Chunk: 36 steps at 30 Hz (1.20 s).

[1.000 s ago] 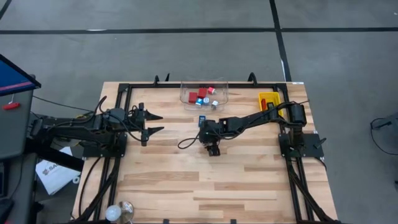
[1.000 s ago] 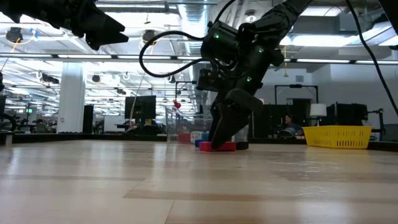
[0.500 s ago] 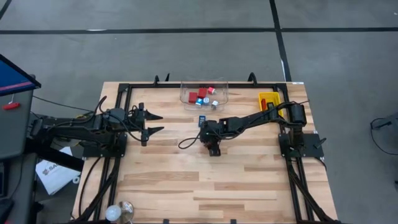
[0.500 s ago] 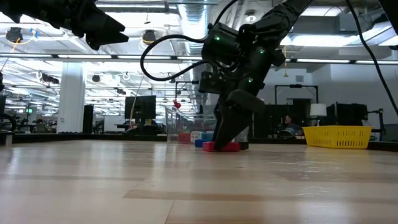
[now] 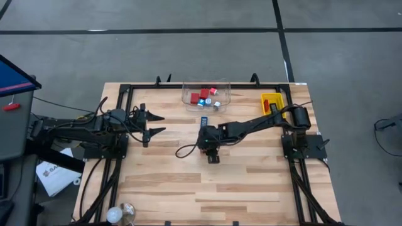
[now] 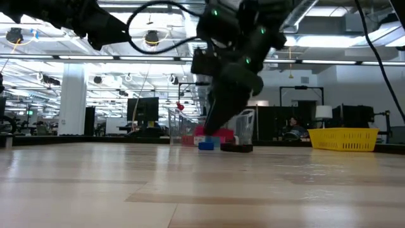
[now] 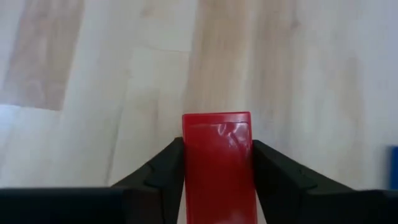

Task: Pick & Place Office items
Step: Put the red digital clock into the yellow bin

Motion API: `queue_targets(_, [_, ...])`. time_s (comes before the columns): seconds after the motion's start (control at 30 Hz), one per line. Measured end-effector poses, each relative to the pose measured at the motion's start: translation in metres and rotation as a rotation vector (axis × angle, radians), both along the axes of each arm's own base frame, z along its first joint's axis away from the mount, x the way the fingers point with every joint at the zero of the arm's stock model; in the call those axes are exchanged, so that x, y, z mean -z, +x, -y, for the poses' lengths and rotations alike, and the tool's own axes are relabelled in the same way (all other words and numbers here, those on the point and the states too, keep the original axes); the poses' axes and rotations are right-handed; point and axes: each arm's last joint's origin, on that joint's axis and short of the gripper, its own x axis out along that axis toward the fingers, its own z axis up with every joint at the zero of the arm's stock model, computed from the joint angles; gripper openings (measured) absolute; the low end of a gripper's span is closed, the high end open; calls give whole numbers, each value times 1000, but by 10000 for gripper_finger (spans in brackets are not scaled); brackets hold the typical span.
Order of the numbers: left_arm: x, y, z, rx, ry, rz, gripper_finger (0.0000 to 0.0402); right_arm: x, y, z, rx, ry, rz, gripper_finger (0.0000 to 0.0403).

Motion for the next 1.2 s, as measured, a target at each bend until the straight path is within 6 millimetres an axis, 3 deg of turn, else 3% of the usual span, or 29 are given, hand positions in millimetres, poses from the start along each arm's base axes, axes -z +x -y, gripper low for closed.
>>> queue_targets(0.17, [0,0,0,0,-2,1,209,-19,-4,14,79,-85,-144,159])
queue_targets(0.33, [0,0,0,3,-1,-1,209,-27,-32,41,199,-63,-357,143])
queue_targets(0.43, [0,0,0,4,0,-2,209,-37,-48,57,269,-45,-386,152])
queue_targets(0.67, [0,0,0,4,4,-4,209,-66,-111,94,484,-25,-317,161])
queue_targets(0.83, [0,0,0,4,4,-3,209,-74,-167,115,734,21,-240,145])
queue_targets(0.97, [0,0,0,4,4,3,209,-77,-205,130,982,35,-166,160])
queue_targets(1.2, [-1,0,0,3,2,14,209,-75,-241,152,1322,65,-116,158])
